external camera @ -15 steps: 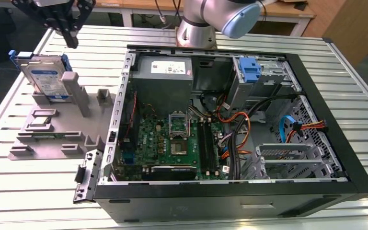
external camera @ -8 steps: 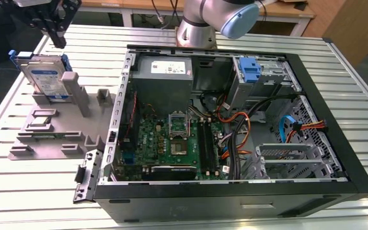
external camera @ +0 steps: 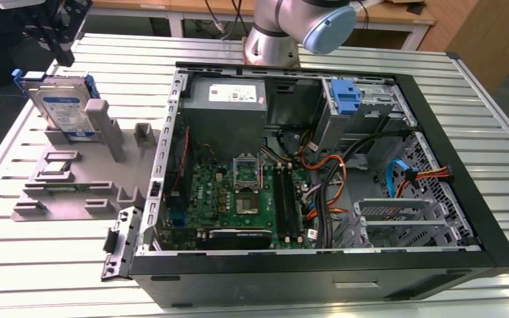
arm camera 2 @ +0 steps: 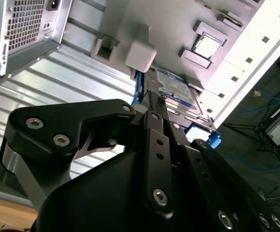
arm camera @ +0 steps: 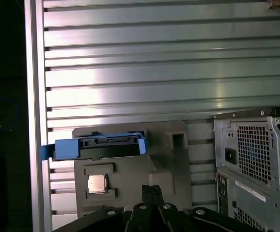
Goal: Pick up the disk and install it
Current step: 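Reach for the disk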
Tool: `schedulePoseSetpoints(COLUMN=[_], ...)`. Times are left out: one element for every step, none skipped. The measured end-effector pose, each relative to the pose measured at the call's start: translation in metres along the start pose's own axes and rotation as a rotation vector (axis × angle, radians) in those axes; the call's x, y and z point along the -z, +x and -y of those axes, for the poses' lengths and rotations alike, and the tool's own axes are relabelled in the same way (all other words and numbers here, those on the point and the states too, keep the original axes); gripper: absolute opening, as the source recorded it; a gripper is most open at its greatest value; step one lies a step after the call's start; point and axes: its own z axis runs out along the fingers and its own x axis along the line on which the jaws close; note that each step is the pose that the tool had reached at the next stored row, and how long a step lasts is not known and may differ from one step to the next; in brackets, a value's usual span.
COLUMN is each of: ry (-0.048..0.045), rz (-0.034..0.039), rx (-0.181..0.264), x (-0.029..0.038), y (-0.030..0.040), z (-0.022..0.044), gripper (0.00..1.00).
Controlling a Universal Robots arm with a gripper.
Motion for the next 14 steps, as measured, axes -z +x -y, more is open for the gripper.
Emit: schedulePoseSetpoints(ry=[0.0000, -0.0001, -0.0001, -0.0001, -0.0001, -0.0001, 0.0000, 0.0000, -0.0002, -0.0003, -0.0003, -0.0004, -0.0005, -0.0006], rz=[0.0000, 0.0001, 0.0001, 0.0001, 0.0001, 0.0001, 0.0000, 0.0000, 0.0002, 0.0002, 0.0001, 0.0000, -0.0001, -0.0001], rx=[0.000, 0.000, 0.000, 0.000, 0.000, 0.000, 0.000, 0.000, 0.000, 0.000, 0.000, 0.000, 0.000, 0.000], x=[-0.0004, -0.0009, -0.0013, -0.0017, -0.0022, -0.0026, -0.0029, -0.0033, -0.0037, -0.0041, -0.0044, -0.0047, -0.0050, -0.0053], y=[0.0033, 0.0065, 0.0097, 0.0130, 0.0166, 0.0199, 0.0231, 0.0263, 0.0290, 0.0312, 0.0335, 0.0361, 0.0387, 0.0415], z=[-0.0004, -0.0008, -0.0012, -0.0020, -0.0029, -0.0037, -0.0045, -0.0055, -0.0069, -0.0086, -0.0104, -0.0122, -0.0136, -0.0148], gripper=[0.10, 0.10, 0.10, 0.10, 0.10, 0.10, 0.10, 0.10, 0.10, 0.10, 0.10, 0.10, 0.10, 0.10])
